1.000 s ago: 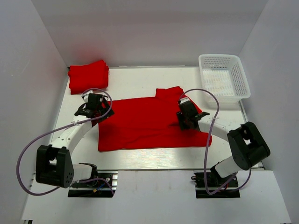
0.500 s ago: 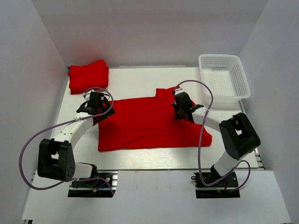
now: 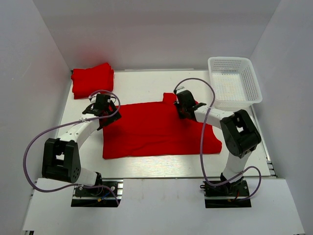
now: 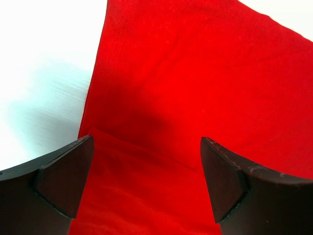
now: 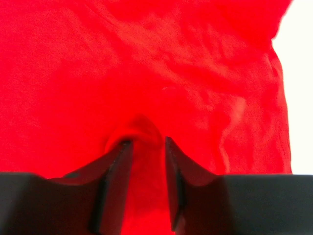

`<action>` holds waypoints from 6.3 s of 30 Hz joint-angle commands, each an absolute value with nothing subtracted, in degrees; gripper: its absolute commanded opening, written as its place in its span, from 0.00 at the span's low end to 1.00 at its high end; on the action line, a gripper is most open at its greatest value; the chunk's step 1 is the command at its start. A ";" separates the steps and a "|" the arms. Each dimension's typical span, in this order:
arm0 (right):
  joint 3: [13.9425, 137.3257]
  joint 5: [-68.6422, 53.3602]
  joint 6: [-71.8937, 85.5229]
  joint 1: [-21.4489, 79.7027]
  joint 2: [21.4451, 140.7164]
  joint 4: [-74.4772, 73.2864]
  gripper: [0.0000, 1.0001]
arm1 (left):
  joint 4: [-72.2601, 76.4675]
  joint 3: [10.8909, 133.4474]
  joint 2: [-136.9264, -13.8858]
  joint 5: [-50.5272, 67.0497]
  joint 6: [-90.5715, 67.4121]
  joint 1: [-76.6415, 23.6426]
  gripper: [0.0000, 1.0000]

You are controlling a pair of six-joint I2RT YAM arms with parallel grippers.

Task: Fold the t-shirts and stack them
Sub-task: Fold the flattened tshirt in 1/3 of the way, then grap the side of the flattened tshirt furthest away from the robot with both arms, then fold the other side of the tshirt into a rectangle

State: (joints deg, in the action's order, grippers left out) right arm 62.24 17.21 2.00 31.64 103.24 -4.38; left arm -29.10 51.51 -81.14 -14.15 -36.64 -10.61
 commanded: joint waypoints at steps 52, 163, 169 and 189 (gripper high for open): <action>114.70 -2.55 8.97 13.27 135.70 -15.65 0.90 | -21.62 78.22 -117.07 -15.92 -28.48 -1.32 0.72; 33.32 -18.19 12.21 11.52 69.52 0.09 0.00 | -7.73 52.65 -89.74 -15.64 -23.64 -1.85 0.00; 32.08 -18.10 13.97 11.51 68.73 -8.16 0.32 | -15.72 53.17 -89.21 -17.74 -26.88 -1.85 0.49; 48.68 -18.89 9.67 11.51 78.13 -3.43 0.90 | -15.30 60.56 -86.83 -1.80 -26.37 -2.46 1.00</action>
State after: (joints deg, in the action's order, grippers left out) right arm 44.47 -17.91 11.00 11.38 74.98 -7.79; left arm -21.39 61.17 -85.84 -13.98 -28.91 -2.11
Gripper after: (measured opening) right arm 0.904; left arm 0.997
